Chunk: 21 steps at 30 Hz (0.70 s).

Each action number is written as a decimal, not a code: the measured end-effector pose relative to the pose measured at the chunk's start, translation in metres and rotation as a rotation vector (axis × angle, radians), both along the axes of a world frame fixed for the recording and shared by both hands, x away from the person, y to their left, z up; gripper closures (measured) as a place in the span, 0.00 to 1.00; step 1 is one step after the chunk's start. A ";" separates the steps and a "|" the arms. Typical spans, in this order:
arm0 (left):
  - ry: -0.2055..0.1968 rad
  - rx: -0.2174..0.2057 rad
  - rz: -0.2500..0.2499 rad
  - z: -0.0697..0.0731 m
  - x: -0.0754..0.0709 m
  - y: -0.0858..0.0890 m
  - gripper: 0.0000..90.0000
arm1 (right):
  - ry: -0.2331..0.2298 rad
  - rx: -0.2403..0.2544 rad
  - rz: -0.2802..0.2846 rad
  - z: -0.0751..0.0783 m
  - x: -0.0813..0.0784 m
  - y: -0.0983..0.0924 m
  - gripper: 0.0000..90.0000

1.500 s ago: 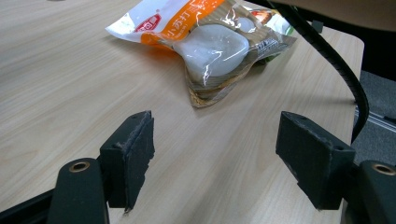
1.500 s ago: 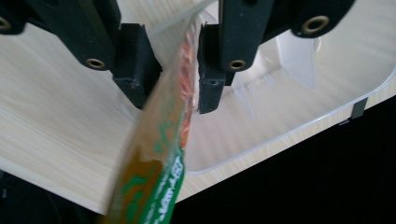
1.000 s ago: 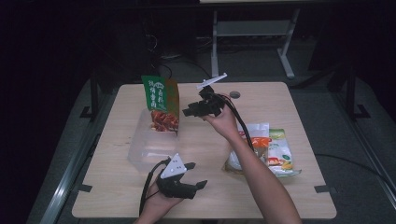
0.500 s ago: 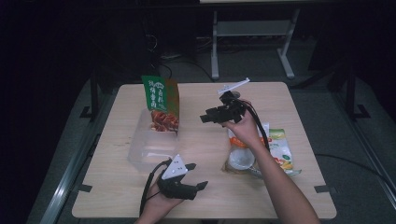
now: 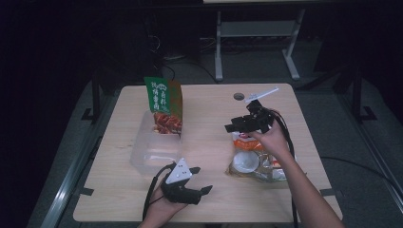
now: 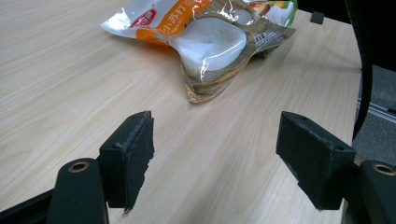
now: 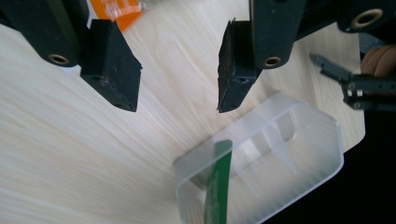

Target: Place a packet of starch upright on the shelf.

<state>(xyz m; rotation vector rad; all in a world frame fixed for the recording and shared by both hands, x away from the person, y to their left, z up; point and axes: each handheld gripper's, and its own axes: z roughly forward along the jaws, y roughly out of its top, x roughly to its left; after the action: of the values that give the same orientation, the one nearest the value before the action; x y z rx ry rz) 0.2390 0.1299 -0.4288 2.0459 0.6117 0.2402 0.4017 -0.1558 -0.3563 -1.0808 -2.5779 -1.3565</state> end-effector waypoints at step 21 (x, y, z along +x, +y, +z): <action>0.006 0.015 -0.009 -0.002 -0.002 -0.005 0.30 | 0.077 -0.048 -0.144 -0.025 -0.033 -0.085 0.51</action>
<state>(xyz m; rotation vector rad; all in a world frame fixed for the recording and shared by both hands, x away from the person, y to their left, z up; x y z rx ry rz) 0.2373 0.1250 -0.4312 2.0637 0.6055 0.2341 0.3692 -0.2408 -0.3818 -1.3217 -2.5342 -1.2582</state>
